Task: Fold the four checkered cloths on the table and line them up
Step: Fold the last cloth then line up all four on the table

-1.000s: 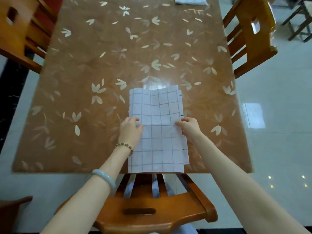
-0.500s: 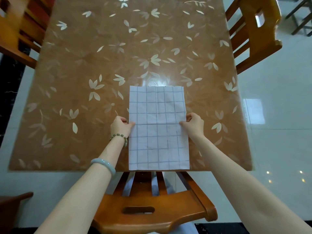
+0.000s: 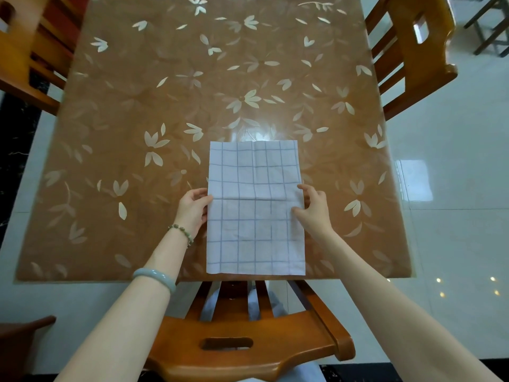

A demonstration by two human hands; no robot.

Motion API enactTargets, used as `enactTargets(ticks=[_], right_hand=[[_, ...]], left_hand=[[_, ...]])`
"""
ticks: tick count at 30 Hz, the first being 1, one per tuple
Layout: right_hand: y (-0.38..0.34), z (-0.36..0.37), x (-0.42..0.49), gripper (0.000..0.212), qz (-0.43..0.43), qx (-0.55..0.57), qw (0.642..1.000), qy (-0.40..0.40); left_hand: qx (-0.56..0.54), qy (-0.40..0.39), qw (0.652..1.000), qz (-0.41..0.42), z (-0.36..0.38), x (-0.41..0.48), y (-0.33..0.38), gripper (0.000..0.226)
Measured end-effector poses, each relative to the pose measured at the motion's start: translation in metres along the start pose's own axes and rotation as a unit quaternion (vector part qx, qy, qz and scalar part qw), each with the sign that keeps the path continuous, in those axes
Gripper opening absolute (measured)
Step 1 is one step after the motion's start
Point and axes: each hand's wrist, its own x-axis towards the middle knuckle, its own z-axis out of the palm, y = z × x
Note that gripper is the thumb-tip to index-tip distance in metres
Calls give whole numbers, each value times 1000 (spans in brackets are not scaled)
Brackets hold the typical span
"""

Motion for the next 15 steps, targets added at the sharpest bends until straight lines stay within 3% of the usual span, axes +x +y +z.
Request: enactTargets(ticks=[3,7,10,15], right_hand=[[-6,5,-3,63,5,16,1000,-14],[-11,2,-1,67,69,164,984,-8],[-16,0,-2,71,121,234,964,-31],[-23,0,-3,68,127,306,937,-114]], left_hand=[[59,-9,995,84,-1,-7,4,40],[61,-30,985,159,0,-20,13,33],[14,-18,988,154,1,-25,22,29],[-53,-37,991,119,4,-32,34,34]])
